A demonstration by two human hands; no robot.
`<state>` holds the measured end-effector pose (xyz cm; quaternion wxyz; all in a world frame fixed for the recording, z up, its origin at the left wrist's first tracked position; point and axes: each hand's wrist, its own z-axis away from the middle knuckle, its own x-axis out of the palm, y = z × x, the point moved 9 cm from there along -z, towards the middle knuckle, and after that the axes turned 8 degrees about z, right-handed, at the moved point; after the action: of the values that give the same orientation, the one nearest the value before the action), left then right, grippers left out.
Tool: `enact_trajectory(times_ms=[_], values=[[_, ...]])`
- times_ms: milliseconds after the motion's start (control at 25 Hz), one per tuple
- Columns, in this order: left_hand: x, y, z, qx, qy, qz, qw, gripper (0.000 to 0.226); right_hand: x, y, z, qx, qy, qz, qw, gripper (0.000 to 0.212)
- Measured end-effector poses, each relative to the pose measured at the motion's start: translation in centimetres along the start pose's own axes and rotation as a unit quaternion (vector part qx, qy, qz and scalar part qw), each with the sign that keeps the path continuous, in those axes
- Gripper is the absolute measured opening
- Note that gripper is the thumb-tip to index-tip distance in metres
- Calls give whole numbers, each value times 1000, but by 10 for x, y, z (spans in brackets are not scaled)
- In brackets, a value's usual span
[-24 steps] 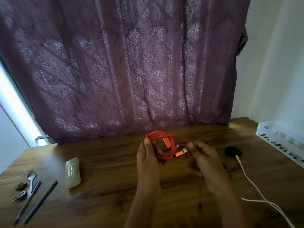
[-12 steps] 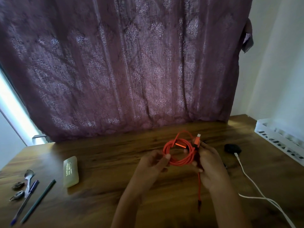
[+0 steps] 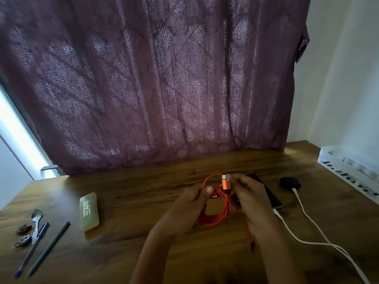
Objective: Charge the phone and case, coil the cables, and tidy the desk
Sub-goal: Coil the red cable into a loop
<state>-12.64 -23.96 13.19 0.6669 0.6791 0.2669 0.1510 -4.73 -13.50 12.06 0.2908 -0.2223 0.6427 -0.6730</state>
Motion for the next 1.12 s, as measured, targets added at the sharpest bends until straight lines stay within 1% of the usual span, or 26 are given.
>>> enact_trajectory(times_ms=[80,160,240,320,360,440,520,640,720,800,840,880,960,1080,1120], values=[[-4,0,0,17,37,-75,996,19,-3,-1,-1,-15,17,22,1000,16],[-8,-1,1,29,88,-128,987,20,0,3,-2,3,6,32,999,20],[-12,0,3,34,134,-123,983,19,7,8,-1,27,-32,5,999,29],[-19,1,5,36,174,-101,979,18,15,6,1,18,-73,-25,997,42],[-22,2,6,36,186,-87,978,18,16,2,3,9,-85,-39,996,44],[-26,1,6,35,199,-67,977,14,17,-2,5,0,-85,-72,994,33],[-25,1,5,39,187,-63,980,11,18,-2,5,1,-73,-92,993,22],[-20,-5,1,21,146,-29,989,8,18,0,3,8,-64,-102,993,14],[-18,-7,-3,21,104,-19,994,22,15,0,2,20,-61,-108,992,8],[-14,-5,-5,37,56,-47,997,42,13,2,2,31,-64,-108,992,7],[-12,-3,-5,44,35,-54,997,47,12,3,2,36,-68,-101,992,7],[-9,0,-4,53,17,-48,997,47,11,6,1,39,-72,-89,993,8],[-4,9,-1,68,2,-15,998,36,10,9,1,46,-83,-58,994,9],[-2,14,1,86,25,-13,996,21,5,8,0,34,-71,-18,997,10],[-3,11,1,84,41,-17,995,22,4,4,0,17,-65,-1,998,12]])
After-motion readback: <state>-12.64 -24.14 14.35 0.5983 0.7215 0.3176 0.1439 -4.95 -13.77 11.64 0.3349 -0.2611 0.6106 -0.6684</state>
